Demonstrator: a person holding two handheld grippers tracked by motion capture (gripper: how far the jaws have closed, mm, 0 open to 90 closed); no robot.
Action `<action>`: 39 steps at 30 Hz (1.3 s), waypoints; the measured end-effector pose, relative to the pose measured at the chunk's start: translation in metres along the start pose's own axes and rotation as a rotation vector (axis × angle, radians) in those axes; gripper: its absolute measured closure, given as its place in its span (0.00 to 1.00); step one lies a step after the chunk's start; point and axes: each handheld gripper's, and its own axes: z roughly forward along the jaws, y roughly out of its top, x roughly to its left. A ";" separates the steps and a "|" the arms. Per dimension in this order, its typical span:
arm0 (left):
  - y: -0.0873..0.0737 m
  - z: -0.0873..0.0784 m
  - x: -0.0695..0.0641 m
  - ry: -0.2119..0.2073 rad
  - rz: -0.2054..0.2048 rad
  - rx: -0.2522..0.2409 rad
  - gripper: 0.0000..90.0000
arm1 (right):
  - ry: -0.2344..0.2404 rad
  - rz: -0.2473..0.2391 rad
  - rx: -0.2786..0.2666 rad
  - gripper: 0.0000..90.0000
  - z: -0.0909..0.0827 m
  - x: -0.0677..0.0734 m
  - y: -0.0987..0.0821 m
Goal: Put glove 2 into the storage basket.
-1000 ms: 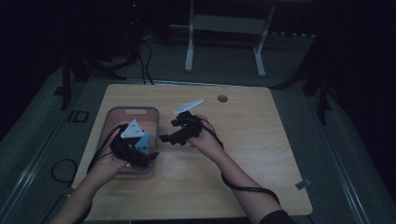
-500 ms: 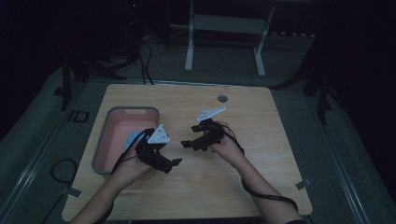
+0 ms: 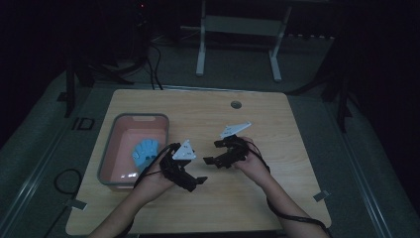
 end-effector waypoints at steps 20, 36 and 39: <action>-0.011 0.050 -0.025 -0.060 0.060 0.017 0.03 | -0.015 0.071 0.024 0.16 -0.009 -0.009 -0.059; -0.028 0.071 -0.034 -0.127 0.034 -0.022 0.03 | -0.088 0.099 -0.026 0.15 -0.035 -0.016 -0.109; -0.034 0.071 -0.035 -0.125 0.019 -0.021 0.03 | -0.101 0.075 -0.055 0.15 -0.043 -0.015 -0.116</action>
